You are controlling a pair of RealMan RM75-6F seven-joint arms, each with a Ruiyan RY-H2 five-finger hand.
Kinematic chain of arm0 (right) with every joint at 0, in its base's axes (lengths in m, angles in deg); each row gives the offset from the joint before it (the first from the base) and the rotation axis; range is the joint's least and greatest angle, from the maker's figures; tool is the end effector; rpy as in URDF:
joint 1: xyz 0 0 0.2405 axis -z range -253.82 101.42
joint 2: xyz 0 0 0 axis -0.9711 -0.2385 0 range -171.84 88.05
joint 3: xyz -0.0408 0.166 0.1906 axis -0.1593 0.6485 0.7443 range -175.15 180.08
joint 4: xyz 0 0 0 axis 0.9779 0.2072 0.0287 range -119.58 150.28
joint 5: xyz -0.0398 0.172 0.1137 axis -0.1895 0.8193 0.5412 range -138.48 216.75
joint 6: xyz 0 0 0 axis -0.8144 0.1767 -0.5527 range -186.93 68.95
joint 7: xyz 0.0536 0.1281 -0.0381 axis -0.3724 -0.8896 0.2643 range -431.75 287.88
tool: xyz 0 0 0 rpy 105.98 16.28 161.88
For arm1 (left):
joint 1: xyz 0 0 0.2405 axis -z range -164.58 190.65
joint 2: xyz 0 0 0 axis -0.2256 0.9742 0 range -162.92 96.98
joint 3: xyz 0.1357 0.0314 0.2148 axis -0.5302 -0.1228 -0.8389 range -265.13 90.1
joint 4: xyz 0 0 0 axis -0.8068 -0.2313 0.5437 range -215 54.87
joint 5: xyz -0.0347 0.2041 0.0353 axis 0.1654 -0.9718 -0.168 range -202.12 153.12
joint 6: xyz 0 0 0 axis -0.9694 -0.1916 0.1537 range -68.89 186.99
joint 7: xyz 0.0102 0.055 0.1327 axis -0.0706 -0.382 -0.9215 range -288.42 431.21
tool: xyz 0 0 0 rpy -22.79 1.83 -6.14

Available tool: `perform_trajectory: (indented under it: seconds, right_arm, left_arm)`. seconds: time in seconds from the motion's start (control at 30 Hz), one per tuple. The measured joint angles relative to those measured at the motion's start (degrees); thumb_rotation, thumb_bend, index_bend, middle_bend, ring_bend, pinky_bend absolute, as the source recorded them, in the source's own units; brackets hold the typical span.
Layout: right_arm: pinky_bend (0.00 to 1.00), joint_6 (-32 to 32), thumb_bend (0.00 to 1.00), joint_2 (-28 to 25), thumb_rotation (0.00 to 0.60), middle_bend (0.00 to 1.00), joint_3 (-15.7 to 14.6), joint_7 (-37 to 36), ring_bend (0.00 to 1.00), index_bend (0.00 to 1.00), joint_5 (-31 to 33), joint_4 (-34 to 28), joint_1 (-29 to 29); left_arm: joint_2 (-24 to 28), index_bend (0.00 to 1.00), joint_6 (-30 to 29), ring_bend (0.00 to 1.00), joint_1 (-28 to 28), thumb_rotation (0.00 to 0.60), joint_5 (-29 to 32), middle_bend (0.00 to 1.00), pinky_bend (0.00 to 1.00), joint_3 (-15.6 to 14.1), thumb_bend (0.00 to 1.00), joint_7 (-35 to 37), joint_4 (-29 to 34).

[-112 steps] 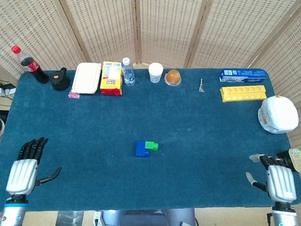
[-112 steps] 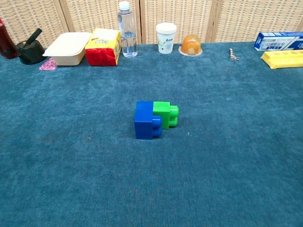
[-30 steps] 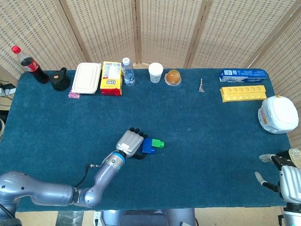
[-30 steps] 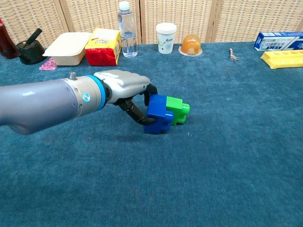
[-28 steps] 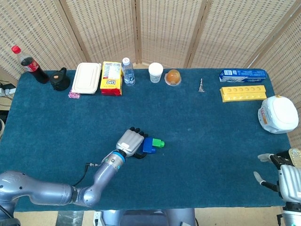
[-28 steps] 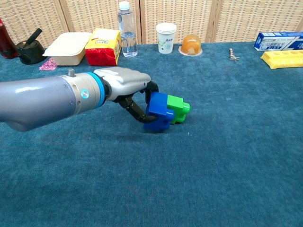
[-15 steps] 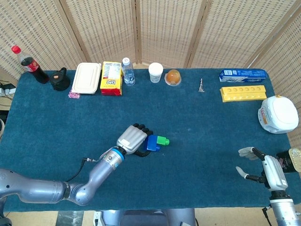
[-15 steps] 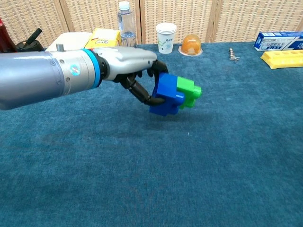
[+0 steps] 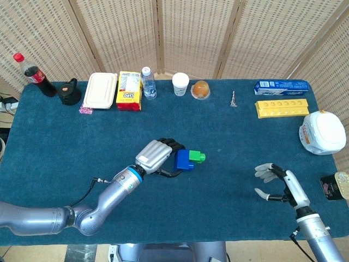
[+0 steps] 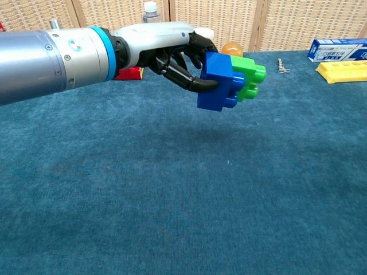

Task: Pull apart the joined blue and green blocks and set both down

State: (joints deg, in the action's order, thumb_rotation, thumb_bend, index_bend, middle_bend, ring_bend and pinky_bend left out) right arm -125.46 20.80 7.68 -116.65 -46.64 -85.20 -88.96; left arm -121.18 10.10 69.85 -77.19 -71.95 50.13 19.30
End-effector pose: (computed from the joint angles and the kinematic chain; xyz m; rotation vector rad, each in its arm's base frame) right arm -0.2660 -0.2194 0.1163 1.1769 -1.7878 1.3920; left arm -0.0137 0.3256 -0.0276 -2.1090 -1.0964 -1.1416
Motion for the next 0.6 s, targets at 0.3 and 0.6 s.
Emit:
perform_trajectory:
  seconds: [0.3, 0.6]
  right_arm:
    - [0.44, 2.8, 0.26, 3.9, 0.600, 0.41, 0.4, 0.1, 0.41, 0.32, 2.5, 0.2, -2.6]
    - [0.45, 4.6, 0.26, 5.8, 0.600, 0.41, 0.8, 0.6, 0.41, 0.31, 4.8, -2.1, -4.0]
  left_arm:
    - [1.1, 0.41, 6.5, 0.23, 4.1, 0.339, 2.9, 0.34, 0.26, 0.8, 0.43, 2.9, -1.1]
    - [-0.2, 0.41, 10.2, 0.23, 9.2, 0.340, 7.3, 0.34, 0.26, 1.1, 0.43, 4.4, -3.3]
